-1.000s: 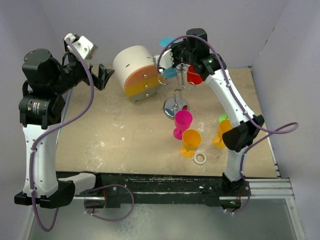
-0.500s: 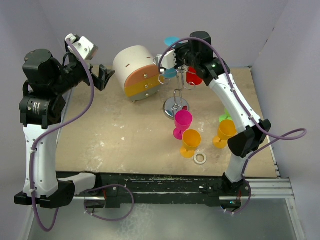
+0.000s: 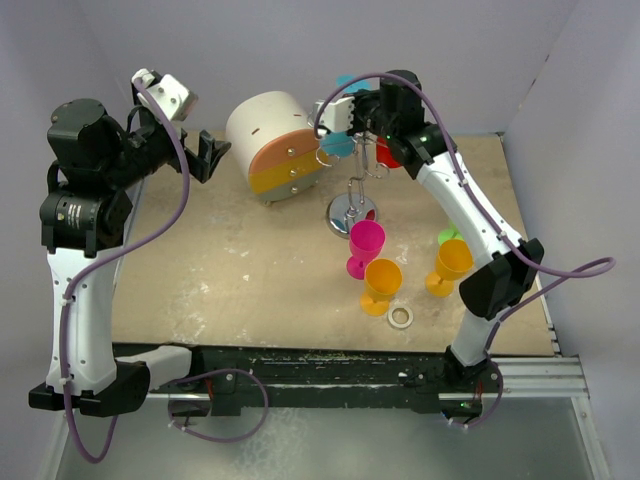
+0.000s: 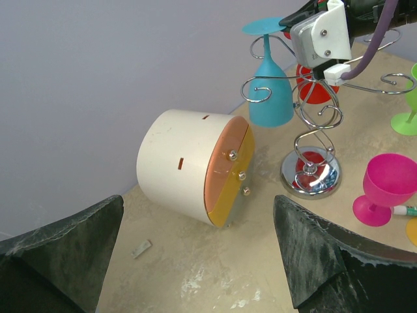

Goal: Place the wine glass upside down on the wine glass rack

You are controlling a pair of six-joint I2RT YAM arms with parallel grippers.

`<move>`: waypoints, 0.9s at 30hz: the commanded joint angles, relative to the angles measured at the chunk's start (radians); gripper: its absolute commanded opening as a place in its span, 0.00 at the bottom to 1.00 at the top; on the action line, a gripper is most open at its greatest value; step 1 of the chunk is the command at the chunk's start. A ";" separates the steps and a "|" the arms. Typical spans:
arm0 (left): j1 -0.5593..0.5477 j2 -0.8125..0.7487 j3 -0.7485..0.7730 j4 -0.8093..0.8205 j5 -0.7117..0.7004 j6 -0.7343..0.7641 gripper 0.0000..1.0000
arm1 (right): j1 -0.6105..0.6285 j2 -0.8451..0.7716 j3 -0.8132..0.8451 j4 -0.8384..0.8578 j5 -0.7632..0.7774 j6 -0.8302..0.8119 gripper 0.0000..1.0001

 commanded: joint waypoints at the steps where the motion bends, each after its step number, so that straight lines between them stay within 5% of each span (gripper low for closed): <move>1: 0.010 -0.015 0.002 0.018 0.017 0.015 0.99 | -0.005 -0.072 -0.018 0.102 0.084 0.064 0.00; 27: 0.010 -0.025 -0.006 0.020 0.032 0.011 0.99 | -0.004 -0.063 -0.051 0.154 0.182 0.341 0.00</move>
